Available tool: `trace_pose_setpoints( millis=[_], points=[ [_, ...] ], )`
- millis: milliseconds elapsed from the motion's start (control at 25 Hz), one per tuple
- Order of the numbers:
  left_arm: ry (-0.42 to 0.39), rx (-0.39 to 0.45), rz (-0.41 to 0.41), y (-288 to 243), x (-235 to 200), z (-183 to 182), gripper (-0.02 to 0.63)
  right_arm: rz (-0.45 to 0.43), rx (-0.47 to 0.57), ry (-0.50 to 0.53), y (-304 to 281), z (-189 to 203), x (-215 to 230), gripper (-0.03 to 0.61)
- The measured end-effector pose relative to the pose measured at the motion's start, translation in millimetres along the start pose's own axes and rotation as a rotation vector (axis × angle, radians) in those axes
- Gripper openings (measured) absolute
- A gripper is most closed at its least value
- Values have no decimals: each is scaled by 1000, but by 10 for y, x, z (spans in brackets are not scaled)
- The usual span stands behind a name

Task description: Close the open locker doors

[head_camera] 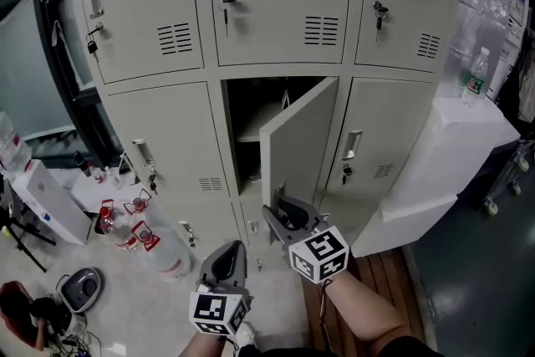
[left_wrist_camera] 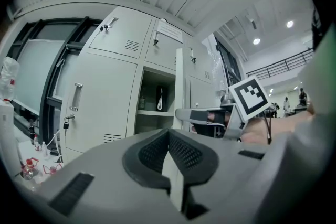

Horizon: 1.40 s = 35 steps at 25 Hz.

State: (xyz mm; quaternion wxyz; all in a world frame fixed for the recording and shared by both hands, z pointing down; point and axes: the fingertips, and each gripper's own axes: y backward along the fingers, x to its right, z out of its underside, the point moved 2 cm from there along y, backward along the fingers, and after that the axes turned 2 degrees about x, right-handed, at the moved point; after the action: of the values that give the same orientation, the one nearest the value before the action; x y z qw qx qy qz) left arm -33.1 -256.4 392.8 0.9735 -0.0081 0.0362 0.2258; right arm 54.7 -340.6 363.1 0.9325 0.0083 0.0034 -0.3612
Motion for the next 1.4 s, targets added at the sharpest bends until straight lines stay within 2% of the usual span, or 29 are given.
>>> trace_pose_setpoints(
  millis=[680, 1400],
  points=[
    [-25, 11, 46, -389, -777, -90, 4, 137, -2, -3, -923, 13, 64, 107],
    [-40, 4, 155, -727, -1196, -129, 4, 262, 1, -7, -1492, 35, 286, 107]
  ],
)
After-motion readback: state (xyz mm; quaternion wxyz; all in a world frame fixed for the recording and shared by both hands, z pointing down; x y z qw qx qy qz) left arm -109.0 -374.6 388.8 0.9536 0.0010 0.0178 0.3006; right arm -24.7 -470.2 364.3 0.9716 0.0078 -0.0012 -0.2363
